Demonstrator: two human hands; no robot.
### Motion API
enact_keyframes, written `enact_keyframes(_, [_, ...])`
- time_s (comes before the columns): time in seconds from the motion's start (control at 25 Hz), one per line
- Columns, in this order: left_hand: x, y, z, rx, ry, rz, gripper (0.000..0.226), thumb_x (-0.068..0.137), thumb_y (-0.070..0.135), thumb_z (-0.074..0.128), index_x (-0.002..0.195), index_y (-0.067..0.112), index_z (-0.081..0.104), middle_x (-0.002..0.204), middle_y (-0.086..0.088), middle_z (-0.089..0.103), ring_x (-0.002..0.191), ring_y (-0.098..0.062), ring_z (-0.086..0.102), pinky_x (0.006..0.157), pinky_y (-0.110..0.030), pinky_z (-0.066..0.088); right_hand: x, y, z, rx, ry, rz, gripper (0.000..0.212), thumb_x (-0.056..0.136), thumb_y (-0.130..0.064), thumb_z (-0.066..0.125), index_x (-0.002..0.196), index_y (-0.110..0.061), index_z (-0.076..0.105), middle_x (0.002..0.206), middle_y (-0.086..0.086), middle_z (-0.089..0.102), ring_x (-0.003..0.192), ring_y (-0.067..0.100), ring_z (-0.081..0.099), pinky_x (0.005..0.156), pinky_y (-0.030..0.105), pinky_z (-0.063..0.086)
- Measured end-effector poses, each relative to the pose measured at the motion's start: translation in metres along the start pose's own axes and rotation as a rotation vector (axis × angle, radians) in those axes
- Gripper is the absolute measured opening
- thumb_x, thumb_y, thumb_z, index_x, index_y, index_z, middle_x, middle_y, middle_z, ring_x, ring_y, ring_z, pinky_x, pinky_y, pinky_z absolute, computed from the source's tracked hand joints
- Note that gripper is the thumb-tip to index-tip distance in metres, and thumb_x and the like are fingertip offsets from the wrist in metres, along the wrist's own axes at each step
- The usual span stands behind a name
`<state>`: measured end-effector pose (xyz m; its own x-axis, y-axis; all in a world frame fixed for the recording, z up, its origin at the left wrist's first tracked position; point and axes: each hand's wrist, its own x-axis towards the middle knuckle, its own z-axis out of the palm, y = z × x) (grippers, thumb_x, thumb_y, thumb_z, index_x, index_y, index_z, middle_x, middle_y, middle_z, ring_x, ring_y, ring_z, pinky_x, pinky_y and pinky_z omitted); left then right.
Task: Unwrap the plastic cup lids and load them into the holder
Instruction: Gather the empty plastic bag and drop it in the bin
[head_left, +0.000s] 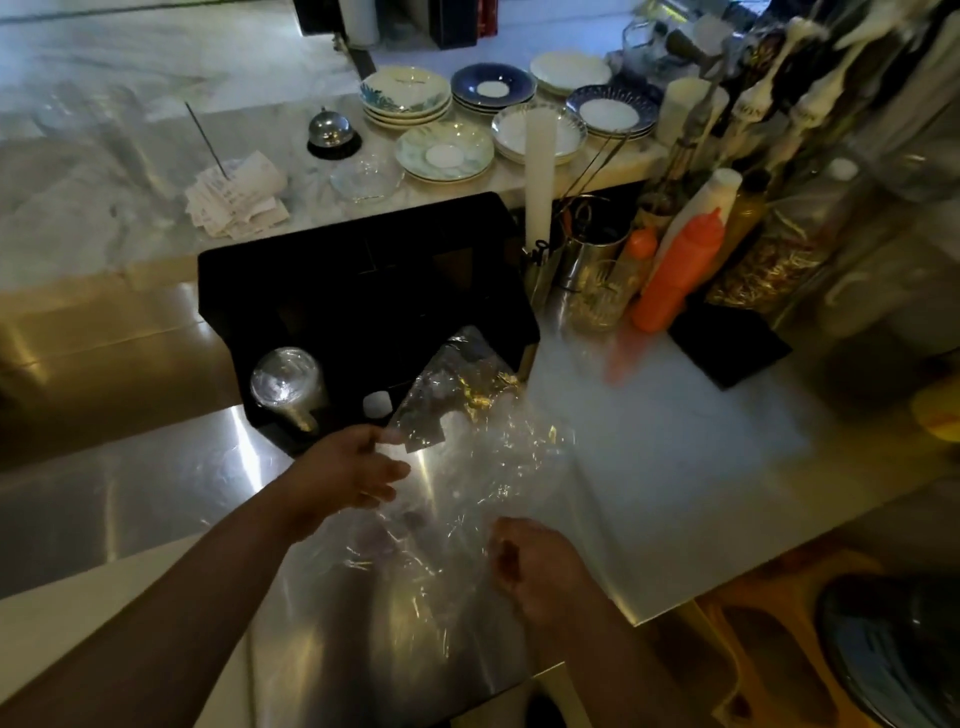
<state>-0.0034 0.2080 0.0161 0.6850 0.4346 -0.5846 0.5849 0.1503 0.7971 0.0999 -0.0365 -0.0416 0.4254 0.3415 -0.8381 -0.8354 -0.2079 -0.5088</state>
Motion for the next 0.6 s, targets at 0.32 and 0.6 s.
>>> enact_keyframes(0.32, [-0.029, 0.031, 0.021, -0.263, -0.073, 0.139, 0.013, 0.093, 0.03, 0.073, 0.086, 0.027, 0.083, 0.074, 0.004, 0.074, 0.064, -0.01, 0.068, 0.061, -0.027, 0.056, -0.049, -0.088, -0.056, -0.169, -0.064, -0.467, 0.014, 0.104, -0.016, 0.059, 0.105, -0.003, 0.065, 0.111, 0.017, 0.078, 0.1, 0.036, 0.076, 0.076, 0.038, 0.064])
enact_keyframes(0.6, [-0.037, 0.067, 0.041, -0.502, 0.065, 0.246, 0.043, 0.107, 0.019, 0.06, 0.071, 0.029, 0.081, 0.069, 0.005, 0.074, 0.054, -0.007, 0.07, 0.049, -0.023, 0.058, -0.096, -0.106, -0.081, -0.277, -0.213, -0.312, 0.028, 0.102, -0.033, 0.056, 0.126, -0.02, 0.064, 0.118, 0.008, 0.078, 0.107, 0.034, 0.075, 0.096, 0.05, 0.059])
